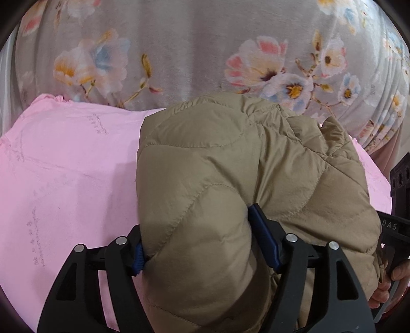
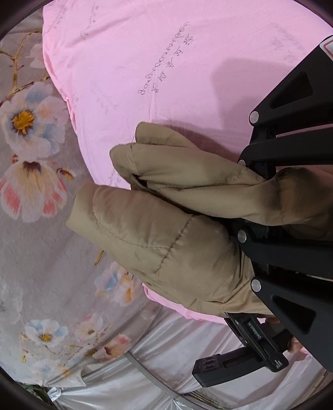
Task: Fold large clothes
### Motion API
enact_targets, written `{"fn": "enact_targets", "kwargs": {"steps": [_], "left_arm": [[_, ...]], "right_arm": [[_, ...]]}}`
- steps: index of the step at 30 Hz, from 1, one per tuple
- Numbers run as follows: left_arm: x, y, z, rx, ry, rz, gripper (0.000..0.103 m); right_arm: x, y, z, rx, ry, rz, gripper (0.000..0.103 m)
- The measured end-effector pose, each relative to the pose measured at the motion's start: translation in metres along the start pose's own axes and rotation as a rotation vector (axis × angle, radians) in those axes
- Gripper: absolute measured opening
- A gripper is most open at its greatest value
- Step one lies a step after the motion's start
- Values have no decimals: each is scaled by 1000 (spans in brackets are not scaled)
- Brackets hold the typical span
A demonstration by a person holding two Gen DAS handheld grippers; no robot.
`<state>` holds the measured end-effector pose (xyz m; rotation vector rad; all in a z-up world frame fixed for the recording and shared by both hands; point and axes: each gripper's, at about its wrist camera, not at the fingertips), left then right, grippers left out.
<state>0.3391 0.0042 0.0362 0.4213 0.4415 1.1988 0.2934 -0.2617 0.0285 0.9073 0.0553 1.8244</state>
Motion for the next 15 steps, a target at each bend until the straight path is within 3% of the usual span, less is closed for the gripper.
{"fn": "enact_targets", "kwargs": {"steps": [5,11,15], "left_arm": [[11,-6,1,6,44,10,77],[0,12,2,-4,-31,147,88],[6,30,4,20,-11,212,88]], "right_arm": [[-16,-9,-4,6,-40,-23,22],[-15,19,-14,1,-26,-75,38],[-4,58,-19,-50,23,-142,44]]}}
Point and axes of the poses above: each gripper's, at about its wrist camera, not at the fingertips, and y roughly against the way its jaws point, x to its left, z to its top, and after that the axes turned 8 degrees about z, right-handed
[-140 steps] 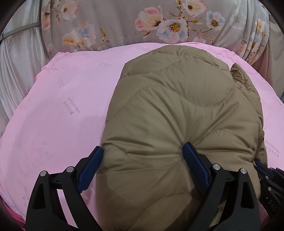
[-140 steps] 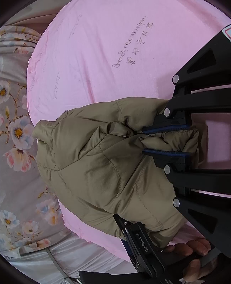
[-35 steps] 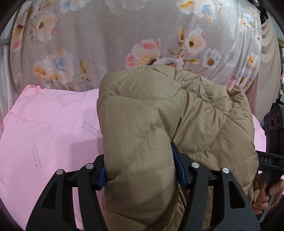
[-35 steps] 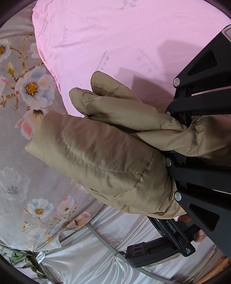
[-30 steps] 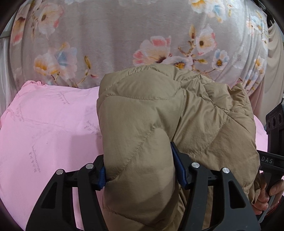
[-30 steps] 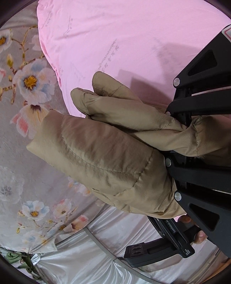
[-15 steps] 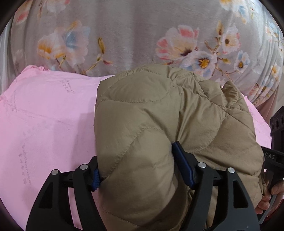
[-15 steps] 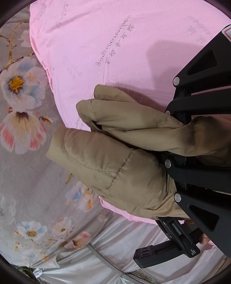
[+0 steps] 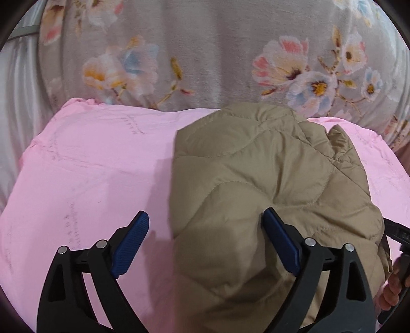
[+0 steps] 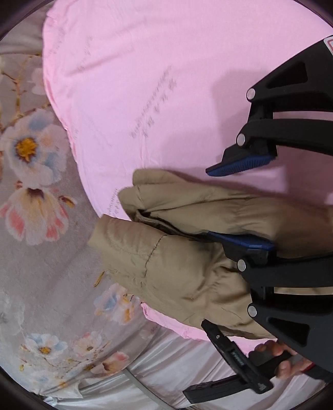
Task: Fold large clothes
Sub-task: 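Open both grippers and press the folded bundle flat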
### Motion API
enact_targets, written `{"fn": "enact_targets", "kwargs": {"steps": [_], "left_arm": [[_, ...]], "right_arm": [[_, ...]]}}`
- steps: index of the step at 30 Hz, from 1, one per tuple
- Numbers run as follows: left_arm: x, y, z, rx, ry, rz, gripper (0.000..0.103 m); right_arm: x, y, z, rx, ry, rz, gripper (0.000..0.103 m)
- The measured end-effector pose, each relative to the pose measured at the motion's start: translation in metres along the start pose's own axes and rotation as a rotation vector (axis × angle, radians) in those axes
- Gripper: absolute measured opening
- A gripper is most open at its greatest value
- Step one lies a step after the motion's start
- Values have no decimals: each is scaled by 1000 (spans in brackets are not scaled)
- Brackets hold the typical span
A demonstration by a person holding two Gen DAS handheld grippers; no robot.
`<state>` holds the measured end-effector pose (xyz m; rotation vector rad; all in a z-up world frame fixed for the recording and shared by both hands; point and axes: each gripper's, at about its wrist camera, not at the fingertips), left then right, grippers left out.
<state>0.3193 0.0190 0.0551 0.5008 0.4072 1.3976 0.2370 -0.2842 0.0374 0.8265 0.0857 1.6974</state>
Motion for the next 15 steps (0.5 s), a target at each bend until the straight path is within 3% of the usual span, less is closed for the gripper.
{"fn": "enact_targets", "kwargs": {"steps": [3,7,12,15], "left_arm": [[6,19,8,-5,37,37,88],[-5,35,20,-25,39,72,88],[-27,34,28,-32,21,114,86],[-37,24,27,-15,14,109,75]], "right_arm": [[22,27,7,-66,79,-47,44],[67,36,21,-104,179,-90,33],[108,14,32,-123,268,-152,32],[115,-7,30,-111,291,-184,32]]}}
Point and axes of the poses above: each gripper's, at about its wrist camera, not at the fingertips, and y roughly against the way its jaws point, x to its left, z to its top, and after that the axes turned 8 degrees about z, right-handed
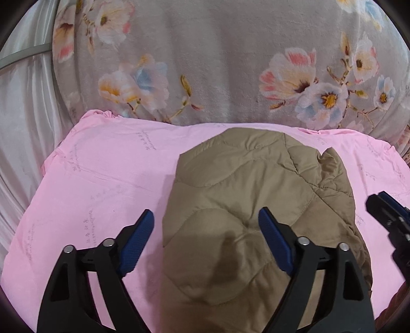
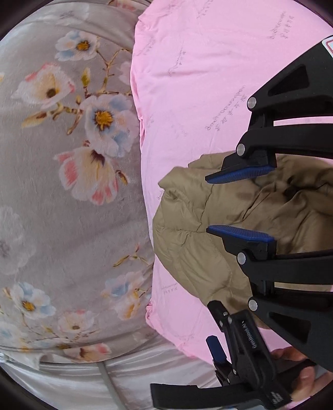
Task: Fold large clothes
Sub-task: 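Open both grippers and press the folded bundle flat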
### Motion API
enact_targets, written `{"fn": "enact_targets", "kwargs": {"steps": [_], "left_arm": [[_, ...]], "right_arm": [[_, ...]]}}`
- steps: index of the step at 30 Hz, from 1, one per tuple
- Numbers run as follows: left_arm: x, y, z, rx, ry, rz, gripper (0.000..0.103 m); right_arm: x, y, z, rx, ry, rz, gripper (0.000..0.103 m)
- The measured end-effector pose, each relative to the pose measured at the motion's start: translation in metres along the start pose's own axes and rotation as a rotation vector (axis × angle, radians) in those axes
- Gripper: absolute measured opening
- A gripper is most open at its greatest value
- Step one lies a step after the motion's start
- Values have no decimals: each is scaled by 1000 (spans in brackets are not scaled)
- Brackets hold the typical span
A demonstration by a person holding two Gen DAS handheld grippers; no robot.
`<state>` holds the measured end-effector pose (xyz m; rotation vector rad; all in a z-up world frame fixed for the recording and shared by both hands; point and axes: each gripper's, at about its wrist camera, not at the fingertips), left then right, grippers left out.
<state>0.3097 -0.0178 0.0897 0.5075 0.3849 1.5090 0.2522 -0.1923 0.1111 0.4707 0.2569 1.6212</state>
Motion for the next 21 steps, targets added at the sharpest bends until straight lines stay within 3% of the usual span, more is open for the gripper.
{"fn": "enact_targets", "kwargs": {"steps": [5,12,21], "left_arm": [[-15,-28,-14,50,-7,-8,66],[-25,-37,-29,-32,-40,31,68],[-28,-53,-33,-85,-53,28,70]], "right_arm": [[1,-37,-15,63,22,-54,32],[-12,-58,-33,88,11,-57,32],[-11,-70,-44,77,33,-85,32]]}}
Point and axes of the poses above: each gripper's, at about its wrist camera, not at the fingertips, and y roughly against the way its jaws point, x to its left, z to its top, and after that the axes turned 8 degrees about z, right-handed
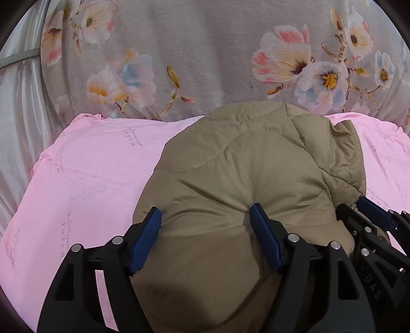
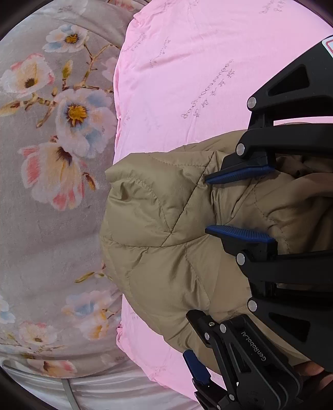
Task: Fold large clothes
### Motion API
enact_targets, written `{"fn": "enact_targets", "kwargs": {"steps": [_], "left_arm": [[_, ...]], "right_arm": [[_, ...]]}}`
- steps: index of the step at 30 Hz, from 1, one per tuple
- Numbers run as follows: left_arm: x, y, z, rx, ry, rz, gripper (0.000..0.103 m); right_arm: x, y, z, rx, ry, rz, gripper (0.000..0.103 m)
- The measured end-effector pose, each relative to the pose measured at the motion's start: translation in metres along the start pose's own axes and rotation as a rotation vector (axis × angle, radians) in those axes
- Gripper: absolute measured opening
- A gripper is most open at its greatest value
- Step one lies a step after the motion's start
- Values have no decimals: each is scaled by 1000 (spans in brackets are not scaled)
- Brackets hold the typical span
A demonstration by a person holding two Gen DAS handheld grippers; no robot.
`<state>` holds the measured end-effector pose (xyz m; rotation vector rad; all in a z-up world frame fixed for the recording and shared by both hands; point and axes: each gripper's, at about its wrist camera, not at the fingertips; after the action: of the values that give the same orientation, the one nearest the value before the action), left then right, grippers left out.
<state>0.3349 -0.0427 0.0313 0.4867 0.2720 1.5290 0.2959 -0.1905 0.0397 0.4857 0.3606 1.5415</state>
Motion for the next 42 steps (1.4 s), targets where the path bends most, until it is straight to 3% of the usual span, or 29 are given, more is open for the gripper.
{"fn": "enact_targets", "kwargs": {"steps": [12,15,16,19,29,32,36,42], "left_arm": [[-1,-9,-4,-49,4,2,73],[4,-1,-10,-43,40,13,83],[8,5,-14,-37,66,14,88],[24,27,-33,-26,149,-20,93],[23,101,-93,43,93,-23,96],[13,114,-107,81,27,-9,98],[-1,130,-123,111,-63,23,98],[4,150,-145,171,-39,25,98]], "right_arm": [[-5,-2,0,0,-23,14,36],[-7,14,-4,-48,-39,-22,54],[-7,26,-9,-78,-46,-37,65],[-5,59,-27,-112,-48,1,72],[-1,121,-88,29,-75,-42,73],[-1,138,-104,53,-71,-59,83],[-3,165,-119,15,-84,-67,93],[-15,177,-139,109,-151,-63,93]]}}
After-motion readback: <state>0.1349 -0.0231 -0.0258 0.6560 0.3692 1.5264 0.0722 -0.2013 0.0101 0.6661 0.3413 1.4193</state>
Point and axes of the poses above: each gripper's, at about its wrist camera, not at the fingertips, and y roughly against the way its jaws point, x to its left, z to its top, and after that the axes turned 8 degrees about z, right-handed
